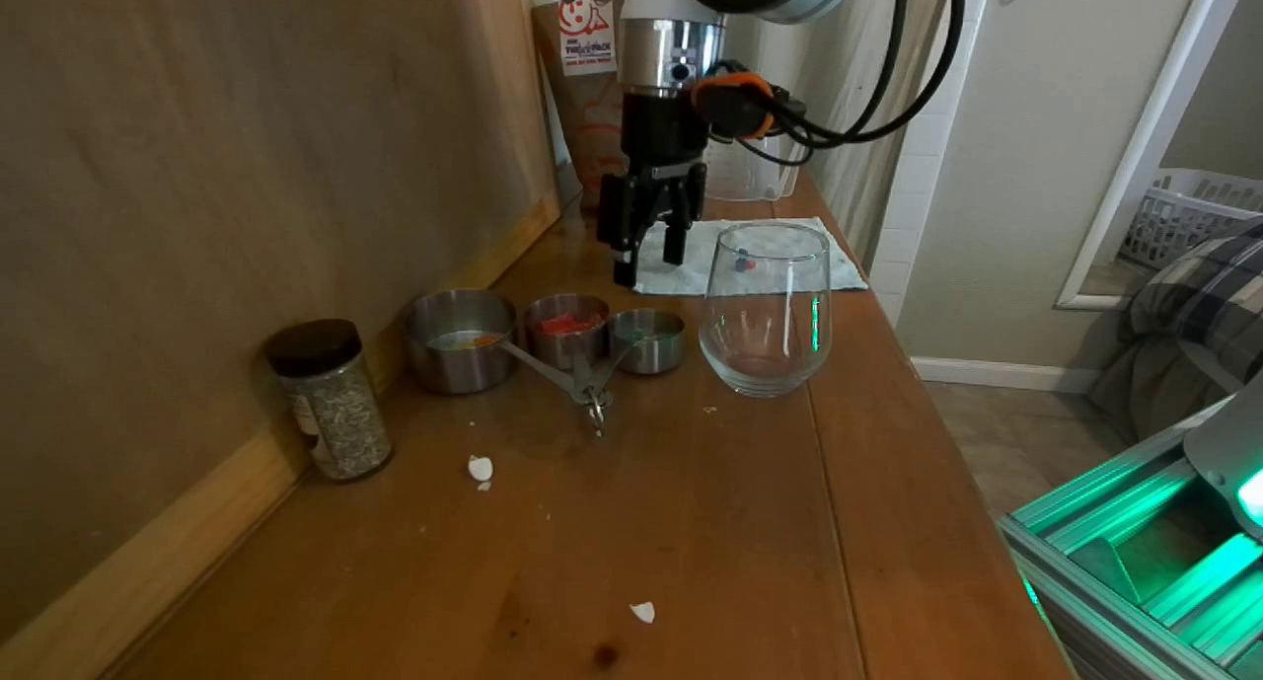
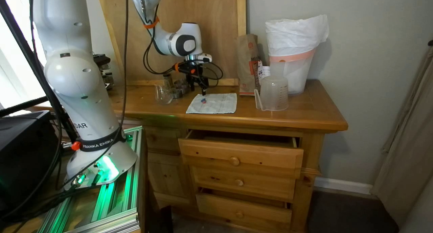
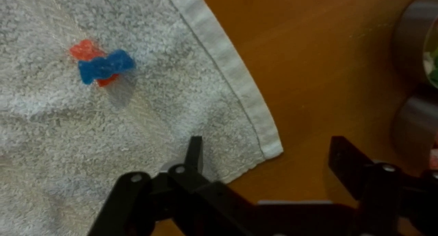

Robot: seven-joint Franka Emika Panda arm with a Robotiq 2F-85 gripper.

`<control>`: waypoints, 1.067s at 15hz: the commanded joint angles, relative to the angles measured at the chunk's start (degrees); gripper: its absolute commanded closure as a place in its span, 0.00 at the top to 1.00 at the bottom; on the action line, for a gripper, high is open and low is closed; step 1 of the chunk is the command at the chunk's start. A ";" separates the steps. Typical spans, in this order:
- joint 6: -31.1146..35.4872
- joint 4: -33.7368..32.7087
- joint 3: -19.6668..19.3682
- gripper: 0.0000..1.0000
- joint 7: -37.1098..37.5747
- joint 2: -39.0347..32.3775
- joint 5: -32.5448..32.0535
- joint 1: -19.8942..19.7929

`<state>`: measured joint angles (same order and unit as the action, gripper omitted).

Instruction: Pick up the gummy bear on the table and place it in the center of the white cloth, fold the white cloth diagonally in half, fold it diagonally again into a quarter

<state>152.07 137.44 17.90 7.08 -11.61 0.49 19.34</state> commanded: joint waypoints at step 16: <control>-2.51 -2.35 -1.81 0.59 5.37 -1.92 -6.53 2.24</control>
<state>150.88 136.54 17.02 10.49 -12.65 -4.32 20.52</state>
